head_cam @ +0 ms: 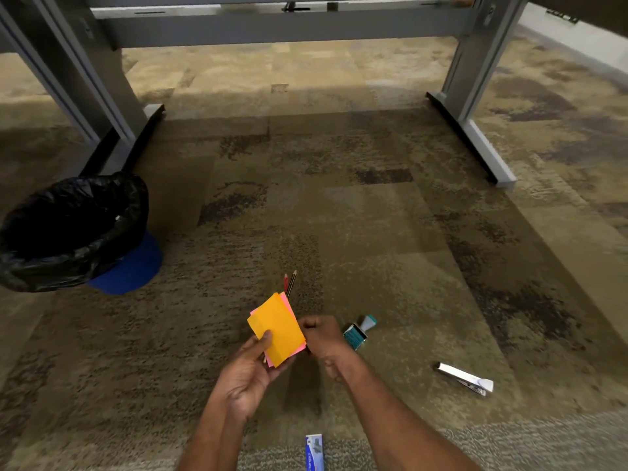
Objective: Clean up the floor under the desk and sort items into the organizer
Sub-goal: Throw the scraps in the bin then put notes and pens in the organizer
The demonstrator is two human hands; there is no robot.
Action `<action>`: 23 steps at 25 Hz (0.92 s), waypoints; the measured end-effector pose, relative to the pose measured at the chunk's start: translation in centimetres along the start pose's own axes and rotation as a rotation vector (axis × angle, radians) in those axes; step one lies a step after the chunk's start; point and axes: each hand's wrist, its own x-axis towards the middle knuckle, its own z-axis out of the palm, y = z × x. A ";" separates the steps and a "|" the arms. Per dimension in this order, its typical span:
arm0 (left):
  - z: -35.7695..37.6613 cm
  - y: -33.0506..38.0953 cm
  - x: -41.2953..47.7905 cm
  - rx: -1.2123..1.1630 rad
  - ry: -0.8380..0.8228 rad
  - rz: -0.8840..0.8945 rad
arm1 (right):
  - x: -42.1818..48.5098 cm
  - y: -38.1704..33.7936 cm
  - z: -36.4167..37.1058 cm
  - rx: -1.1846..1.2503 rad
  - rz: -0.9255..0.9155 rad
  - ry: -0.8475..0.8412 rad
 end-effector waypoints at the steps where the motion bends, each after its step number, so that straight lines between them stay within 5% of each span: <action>1: 0.1 -0.1 0.0 0.010 0.006 0.002 | -0.1 0.2 0.1 -0.008 0.004 0.007; 10: -1.3 -0.3 -0.1 0.020 0.065 0.003 | -1.1 0.3 1.3 -0.147 -0.084 -0.027; 16: -1.8 0.9 -0.2 -0.127 0.061 0.055 | -1.5 1.8 0.1 -1.018 -0.129 0.305; 23: -1.3 1.7 -1.0 -0.192 0.007 0.082 | -2.3 1.8 -0.4 -1.220 -0.085 0.219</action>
